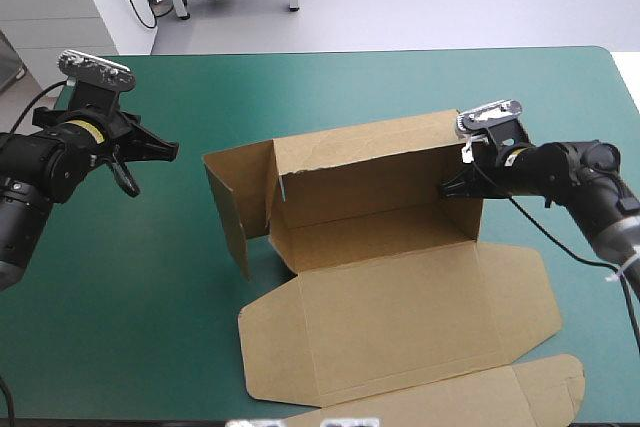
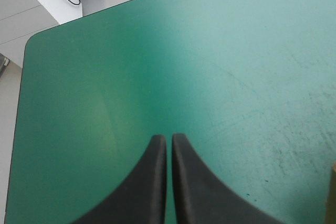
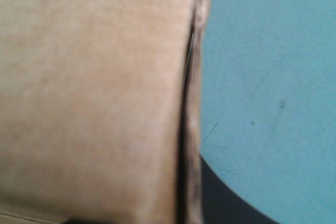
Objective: Fold the box
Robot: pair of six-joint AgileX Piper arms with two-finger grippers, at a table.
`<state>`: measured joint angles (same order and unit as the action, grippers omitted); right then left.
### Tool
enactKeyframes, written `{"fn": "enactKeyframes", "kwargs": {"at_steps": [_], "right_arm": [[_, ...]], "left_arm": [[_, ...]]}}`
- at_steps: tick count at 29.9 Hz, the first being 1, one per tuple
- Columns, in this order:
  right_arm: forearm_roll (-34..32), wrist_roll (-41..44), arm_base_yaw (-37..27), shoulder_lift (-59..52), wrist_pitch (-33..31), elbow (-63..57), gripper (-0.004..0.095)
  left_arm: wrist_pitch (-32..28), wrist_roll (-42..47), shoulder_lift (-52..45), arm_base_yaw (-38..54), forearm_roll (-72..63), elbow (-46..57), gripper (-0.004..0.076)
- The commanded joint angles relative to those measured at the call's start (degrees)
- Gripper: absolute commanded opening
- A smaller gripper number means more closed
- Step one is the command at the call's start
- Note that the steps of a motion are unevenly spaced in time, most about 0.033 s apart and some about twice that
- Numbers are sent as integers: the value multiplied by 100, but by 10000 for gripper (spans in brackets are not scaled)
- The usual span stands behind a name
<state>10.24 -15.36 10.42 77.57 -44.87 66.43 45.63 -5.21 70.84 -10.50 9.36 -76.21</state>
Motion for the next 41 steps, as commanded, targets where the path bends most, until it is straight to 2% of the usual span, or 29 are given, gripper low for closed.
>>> {"fn": "enactKeyframes", "kwargs": {"at_steps": [1, 4, 16, 19, 25, 28, 31, 36, 41], "right_arm": [[-303, 225, -31, 320, -1185, 596, -15], [-303, 234, -31, 828, -1547, 1004, -15], [-250, 468, -31, 2793, -1544, 2973, -3], [-260, 443, -31, 3072, -1586, 3380, 94], [-260, 309, -31, 3257, -1630, 3849, 524], [-260, 309, -31, 3257, -1644, 4023, 664], [-298, 309, -31, 3247, -1802, 4120, 674], [-473, 417, -31, 3247, -2555, 4153, 673], [-564, 594, -31, 3247, -2579, 4153, 673]], "left_arm": [[-374, 66, -156, -8, 53, -203, 15], [-383, 66, -156, -8, 20, -203, 14], [-448, 66, -156, -8, 11, -203, 8], [-557, 66, -156, -8, -2, -203, 7], [-629, 66, -156, -8, 10, -203, 7], [-642, 66, -156, -8, 11, -203, 7], [-685, 66, -156, -8, 11, -203, 7], [-685, 66, -156, -8, 11, -203, 7], [-620, 66, -156, -8, 11, -203, 7]]}}
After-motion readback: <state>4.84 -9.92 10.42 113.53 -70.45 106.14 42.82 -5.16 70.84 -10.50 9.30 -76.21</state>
